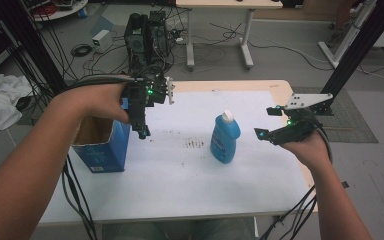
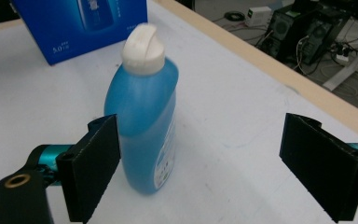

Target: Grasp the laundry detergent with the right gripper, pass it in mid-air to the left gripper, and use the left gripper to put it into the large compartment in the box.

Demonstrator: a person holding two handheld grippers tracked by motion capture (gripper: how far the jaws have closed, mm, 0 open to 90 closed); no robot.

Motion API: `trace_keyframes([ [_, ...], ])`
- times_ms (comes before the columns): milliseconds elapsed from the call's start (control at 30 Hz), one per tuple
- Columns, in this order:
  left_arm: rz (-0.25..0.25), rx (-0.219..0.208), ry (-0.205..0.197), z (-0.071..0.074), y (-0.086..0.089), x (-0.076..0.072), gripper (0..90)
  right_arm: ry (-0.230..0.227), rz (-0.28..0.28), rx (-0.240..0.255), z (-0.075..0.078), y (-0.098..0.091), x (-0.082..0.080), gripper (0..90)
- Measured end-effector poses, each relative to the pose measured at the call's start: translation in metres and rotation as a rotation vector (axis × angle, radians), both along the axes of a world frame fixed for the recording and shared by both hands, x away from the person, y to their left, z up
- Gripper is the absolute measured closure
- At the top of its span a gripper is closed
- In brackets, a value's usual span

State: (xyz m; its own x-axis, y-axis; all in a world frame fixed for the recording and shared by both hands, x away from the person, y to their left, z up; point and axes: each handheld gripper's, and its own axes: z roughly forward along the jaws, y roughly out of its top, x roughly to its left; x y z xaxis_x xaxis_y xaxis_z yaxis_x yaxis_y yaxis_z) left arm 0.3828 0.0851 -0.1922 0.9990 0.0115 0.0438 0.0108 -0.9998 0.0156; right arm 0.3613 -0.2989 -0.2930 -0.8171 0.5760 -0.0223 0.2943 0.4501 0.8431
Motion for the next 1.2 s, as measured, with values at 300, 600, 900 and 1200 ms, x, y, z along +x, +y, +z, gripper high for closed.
trace_keyframes([
  [300,-0.006,0.006,-0.004,0.001,-0.006,-0.002,6.4,0.022,-0.001,0.003,-0.029,0.003,-0.028,11.7],
  [600,-0.014,0.002,-0.011,0.003,-0.01,-0.006,6.4,0.013,-0.007,0.01,-0.058,0.011,-0.05,11.7],
  [900,-0.02,-0.003,-0.018,0.006,-0.008,-0.009,6.4,0.081,-0.035,0.029,-0.084,0.026,-0.054,11.7],
  [1200,-0.01,-0.012,-0.022,0.009,0.001,-0.012,6.4,0.092,-0.047,0.031,-0.1,0.038,-0.041,11.7],
])
